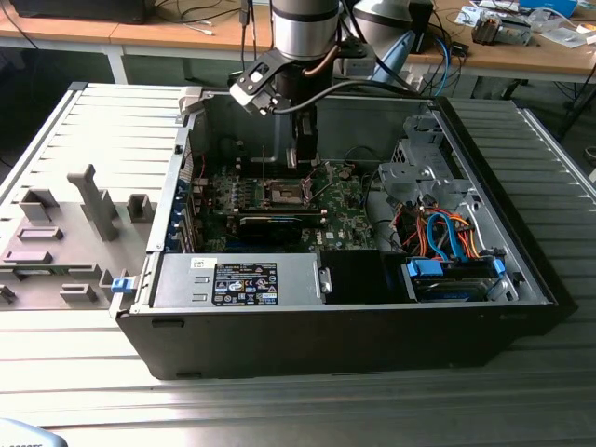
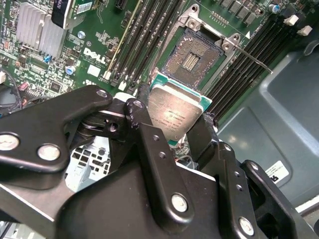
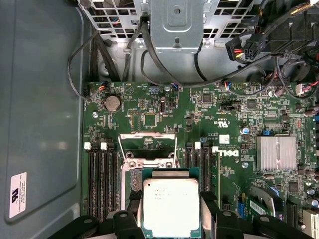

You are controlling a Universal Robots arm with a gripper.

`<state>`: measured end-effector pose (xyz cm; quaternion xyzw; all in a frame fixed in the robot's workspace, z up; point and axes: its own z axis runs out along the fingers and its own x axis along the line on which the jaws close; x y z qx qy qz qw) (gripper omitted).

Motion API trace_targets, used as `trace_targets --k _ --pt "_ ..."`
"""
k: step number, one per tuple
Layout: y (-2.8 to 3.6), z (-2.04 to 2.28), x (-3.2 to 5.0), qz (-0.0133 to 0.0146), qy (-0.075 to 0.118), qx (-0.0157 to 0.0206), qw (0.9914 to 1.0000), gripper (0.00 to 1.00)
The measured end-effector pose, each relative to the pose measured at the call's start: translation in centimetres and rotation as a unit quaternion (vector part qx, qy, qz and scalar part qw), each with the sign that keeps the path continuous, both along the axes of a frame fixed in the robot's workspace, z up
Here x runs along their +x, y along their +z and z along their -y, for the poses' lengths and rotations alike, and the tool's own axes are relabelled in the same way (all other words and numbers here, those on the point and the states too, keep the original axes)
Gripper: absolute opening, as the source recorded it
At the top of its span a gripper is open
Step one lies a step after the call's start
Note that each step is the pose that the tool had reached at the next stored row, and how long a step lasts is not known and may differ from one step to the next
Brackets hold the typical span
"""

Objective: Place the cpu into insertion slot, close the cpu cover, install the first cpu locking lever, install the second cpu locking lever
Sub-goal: 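Place the cpu into insertion slot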

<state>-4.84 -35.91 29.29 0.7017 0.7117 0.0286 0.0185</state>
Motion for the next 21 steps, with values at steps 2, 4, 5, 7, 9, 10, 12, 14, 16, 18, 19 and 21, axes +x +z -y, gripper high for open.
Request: trace_targets --k 2,4,5,7,9,10,12,14,16,18,19,21 --pt "-0.05 0.0 0.0 0.0 0.0 0.0 1.0 0.55" --pt "-0.08 0.0 0.0 0.0 0.0 0.0 1.0 0.55" --pt "-0.11 0.0 0.0 0.0 0.0 0.0 1.0 0.55" --pt "-0.15 0.0 0.0 0.0 0.0 0.0 1.0 0.55" --pt "-0.19 0.0 0.0 0.0 0.0 0.0 1.0 0.55" --pt "-0.2 0.0 0.0 0.0 0.0 0.0 1.0 0.55" --pt "-0.23 0.0 0.0 0.0 0.0 0.0 1.0 0.55" --pt "-0.27 0.0 0.0 0.0 0.0 0.0 1.0 0.55" --pt "-0.32 0.0 0.0 0.0 0.0 0.0 1.0 0.55" --pt "-0.35 0.0 0.0 0.0 0.0 0.0 1.0 0.55" --pt "-0.36 0.0 0.0 0.0 0.0 0.0 1.0 0.55" --pt "-0.4 0.0 0.0 0.0 0.0 0.0 1.0 0.55"
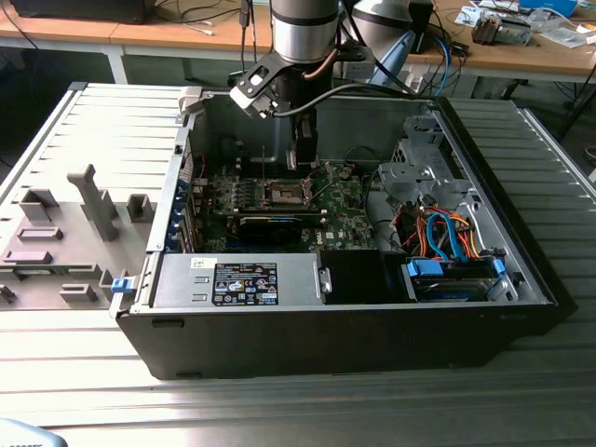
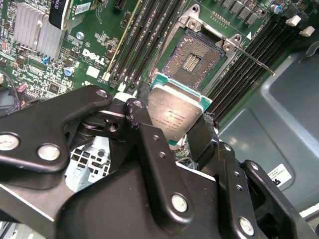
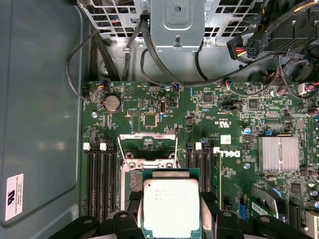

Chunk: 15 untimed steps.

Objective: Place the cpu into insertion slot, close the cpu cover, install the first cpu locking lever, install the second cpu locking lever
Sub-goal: 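Place the cpu into insertion slot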

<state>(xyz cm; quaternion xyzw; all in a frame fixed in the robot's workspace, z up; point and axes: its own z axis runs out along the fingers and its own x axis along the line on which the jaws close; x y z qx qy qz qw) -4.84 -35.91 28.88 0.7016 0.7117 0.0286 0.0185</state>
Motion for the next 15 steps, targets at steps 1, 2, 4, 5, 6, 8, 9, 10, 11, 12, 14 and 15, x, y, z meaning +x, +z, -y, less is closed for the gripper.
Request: trace_targets --k 1,2,4,5,6,8,9,10,11,12,14,15 --pt "-0.02 0.0 0.0 0.0 0.0 0.0 1.0 0.55" --pt "-0.04 0.0 0.0 0.0 0.0 0.0 1.0 0.55" --pt "-0.07 0.0 0.0 0.0 0.0 0.0 1.0 0.55" --pt "-0.09 0.0 0.0 0.0 0.0 0.0 1.0 0.55" --pt "-0.11 0.0 0.0 0.0 0.0 0.0 1.0 0.55" --pt "-0.13 0.0 0.0 0.0 0.0 0.0 1.0 0.55" --pt "-0.16 0.0 0.0 0.0 0.0 0.0 1.0 0.55" --pt "-0.18 0.0 0.0 0.0 0.0 0.0 1.0 0.55" --pt "-0.2 0.0 0.0 0.0 0.0 0.0 1.0 0.55" --pt "-0.21 0.0 0.0 0.0 0.0 0.0 1.0 0.55" --pt "-0.25 0.0 0.0 0.0 0.0 0.0 1.0 0.55" --pt "-0.26 0.0 0.0 0.0 0.0 0.0 1.0 0.55"
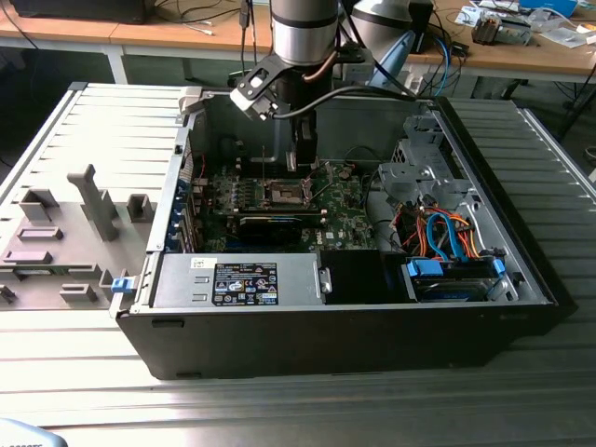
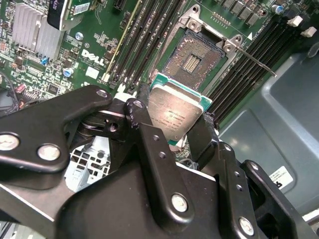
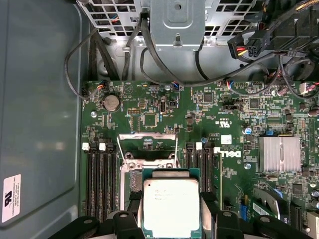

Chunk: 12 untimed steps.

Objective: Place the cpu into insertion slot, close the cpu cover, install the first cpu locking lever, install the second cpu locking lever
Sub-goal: 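Place the cpu into insertion slot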

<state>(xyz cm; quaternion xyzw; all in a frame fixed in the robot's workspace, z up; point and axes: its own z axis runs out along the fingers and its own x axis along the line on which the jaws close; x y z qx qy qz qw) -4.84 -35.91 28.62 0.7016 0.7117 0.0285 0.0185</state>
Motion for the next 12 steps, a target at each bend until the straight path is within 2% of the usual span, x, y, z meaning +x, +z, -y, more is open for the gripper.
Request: trace_targets --k 12 --pt "-0.45 -0.09 -0.09 0.0 0.001 0.0002 1.0 0.55"
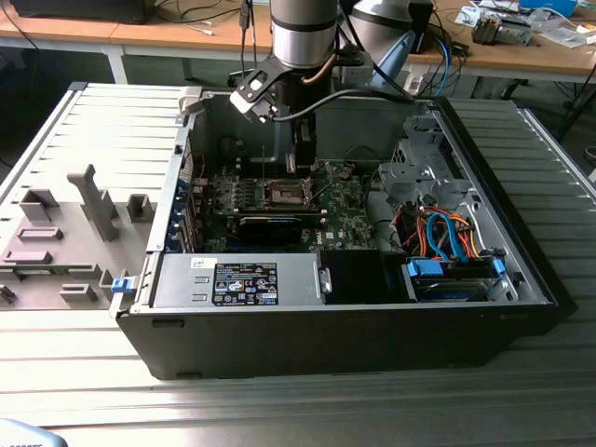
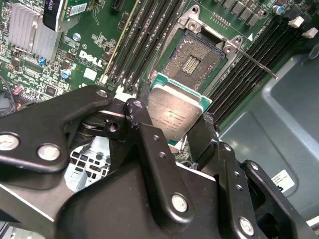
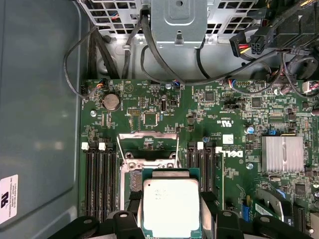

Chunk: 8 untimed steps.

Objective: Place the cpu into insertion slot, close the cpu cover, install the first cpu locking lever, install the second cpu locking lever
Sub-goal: 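Place the cpu into insertion slot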

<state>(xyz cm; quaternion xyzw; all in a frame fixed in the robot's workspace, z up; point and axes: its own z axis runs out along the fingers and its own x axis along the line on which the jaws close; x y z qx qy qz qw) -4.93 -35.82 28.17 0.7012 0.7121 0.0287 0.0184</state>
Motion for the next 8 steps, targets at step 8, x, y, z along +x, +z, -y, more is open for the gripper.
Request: trace_targets --k 8 --pt "-0.37 0.0 -0.74 0.0 0.005 0.0012 0.99999 0.55"
